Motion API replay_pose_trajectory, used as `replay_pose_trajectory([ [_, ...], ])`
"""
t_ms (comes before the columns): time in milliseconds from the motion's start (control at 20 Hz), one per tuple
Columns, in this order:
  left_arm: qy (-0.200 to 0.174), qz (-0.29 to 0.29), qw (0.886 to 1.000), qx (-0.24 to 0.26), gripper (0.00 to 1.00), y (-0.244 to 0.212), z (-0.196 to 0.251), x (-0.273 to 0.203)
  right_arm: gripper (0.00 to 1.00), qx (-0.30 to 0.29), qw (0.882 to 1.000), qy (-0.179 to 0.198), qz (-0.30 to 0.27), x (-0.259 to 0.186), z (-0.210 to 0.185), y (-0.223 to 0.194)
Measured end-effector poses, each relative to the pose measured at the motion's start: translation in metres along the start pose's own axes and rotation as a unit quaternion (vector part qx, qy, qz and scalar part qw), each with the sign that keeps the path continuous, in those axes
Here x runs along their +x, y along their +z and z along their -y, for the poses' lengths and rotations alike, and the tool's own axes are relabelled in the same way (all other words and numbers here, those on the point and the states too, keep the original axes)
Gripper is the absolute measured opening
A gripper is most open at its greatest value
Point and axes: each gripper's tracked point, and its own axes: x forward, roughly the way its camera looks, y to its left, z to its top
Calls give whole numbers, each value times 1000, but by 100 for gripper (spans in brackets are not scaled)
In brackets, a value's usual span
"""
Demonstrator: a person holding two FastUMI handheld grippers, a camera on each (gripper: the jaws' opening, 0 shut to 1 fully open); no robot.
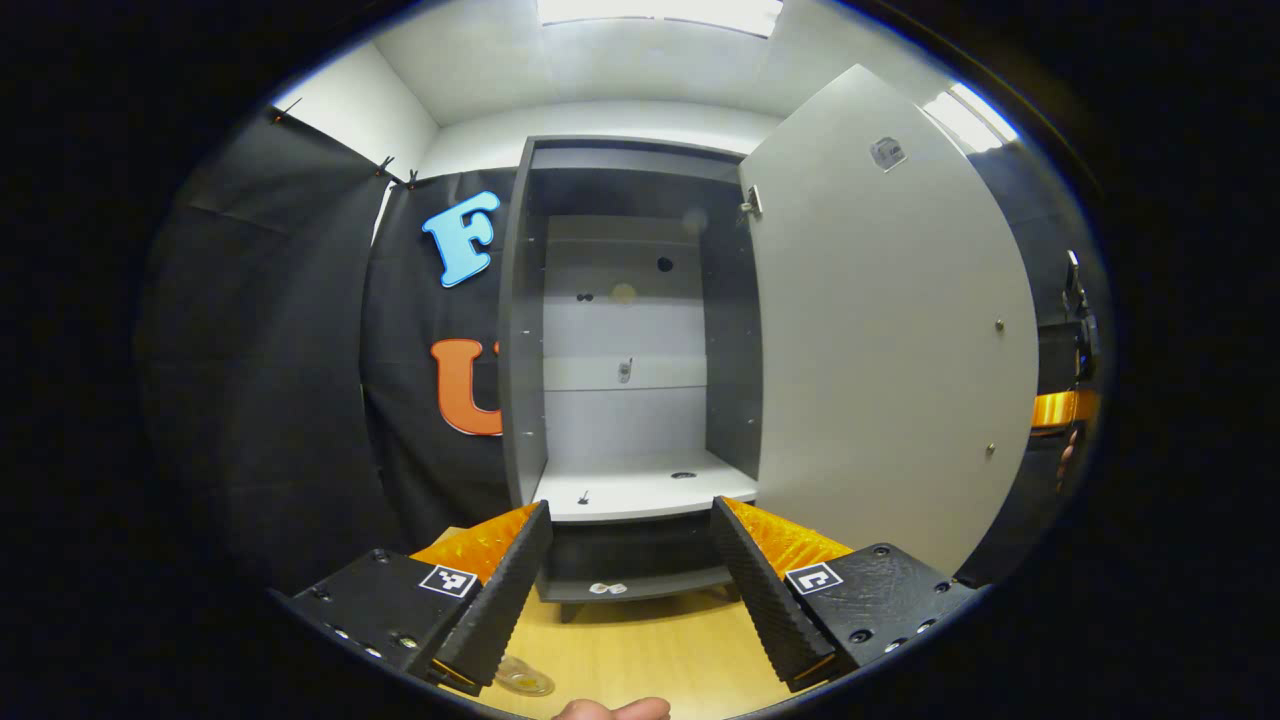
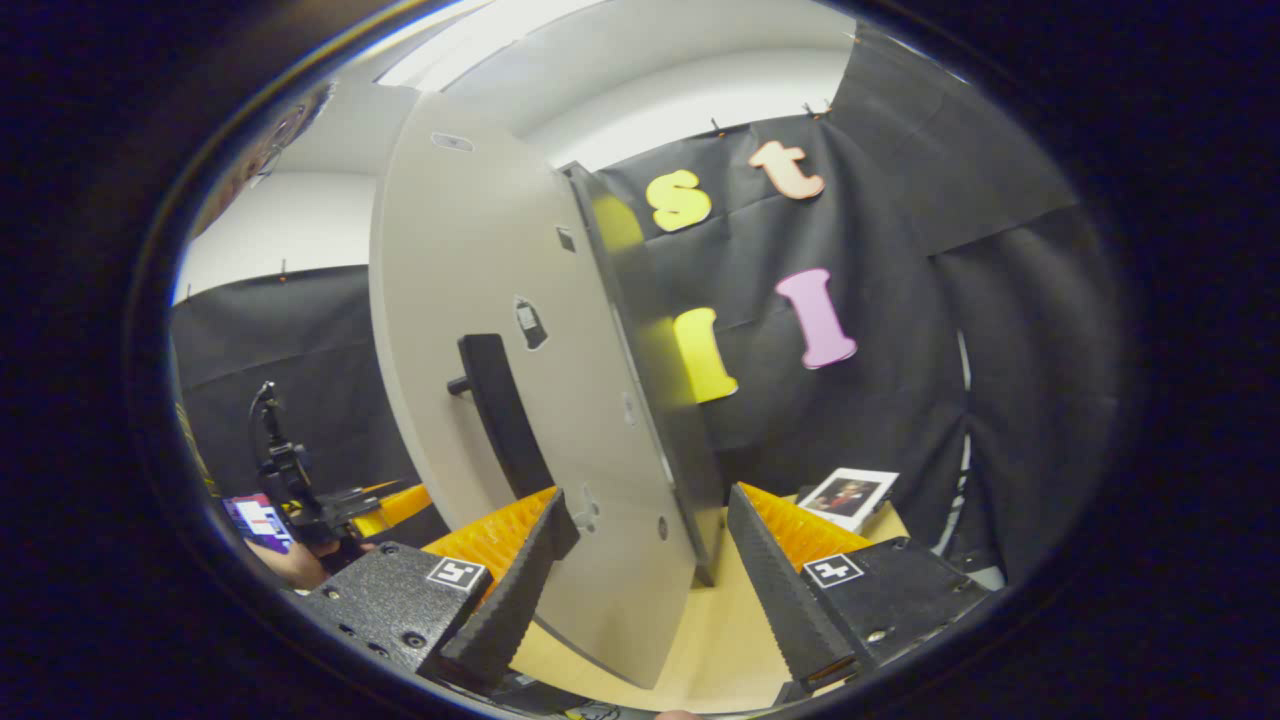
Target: Open the cabinet door with the right hand, grasp the bottle in the cabinet with the left hand and place it on the coaster, then close the cabinet door with the right hand.
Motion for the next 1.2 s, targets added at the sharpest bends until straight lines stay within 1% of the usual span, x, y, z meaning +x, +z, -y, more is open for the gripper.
replay_pose_trajectory([
  [50, 2, -8, 1000, -4, 96, 0, 7, 4, 97, -3, 1000, 17, -1, 3, 1, 4],
  [100, 13, -22, 1000, -5, 96, -4, 8, 4, 100, -4, 999, 35, -4, 7, 0, 5],
  [150, 24, -35, 999, -5, 100, -5, 14, 1, 98, 2, 998, 55, -9, 11, -5, 2],
  [200, 35, -41, 999, -6, 96, -7, 16, -1, 99, 12, 997, 70, -5, 13, -6, 2],
  [250, 48, -45, 998, -7, 96, -7, 16, -1, 98, 19, 996, 87, -10, 16, -9, -1],
  [350, 62, -50, 997, -9, 96, -7, 12, -3, 98, 45, 992, 115, -20, 21, -18, -4],
  [400, 71, -52, 996, -4, 96, -6, 7, -4, 93, 59, 990, 129, -29, 25, -26, -8],
  [450, 71, -50, 996, -4, 96, -4, 6, -2, 98, 74, 986, 145, -40, 28, -38, -13],
  [500, 66, -46, 997, -9, 96, -3, 6, 2, 97, 87, 983, 156, -46, 35, -49, -15],
  [550, 62, -44, 997, -12, 97, 0, 3, 7, 96, 94, 980, 165, -52, 41, -59, -18],
  [700, 61, -37, 997, -16, 96, 4, -19, 11, 96, 82, 979, 179, -59, 63, -84, -23],
  [800, 70, -31, 997, -9, 96, 7, -42, 12, 96, 90, 975, 192, -69, 78, -108, -29],
  [950, 79, -31, 996, -21, 96, 2, -68, 11, 96, 83, 971, 207, -84, 94, -137, -37],
  [1000, 88, -34, 995, -21, 96, 0, -79, 9, 92, 75, 971, 210, -87, 104, -143, -38],
  [1050, 97, -36, 995, -14, 96, -1, -89, 6, 96, 70, 969, 219, -91, 110, -150, -38],
  [1100, 104, -31, 994, -9, 97, 0, -97, 5, 96, 67, 966, 230, -98, 118, -159, -40],
  [1200, 107, -31, 994, -7, 95, -3, -108, 5, 96, 58, 964, 236, -105, 130, -168, -41],
])
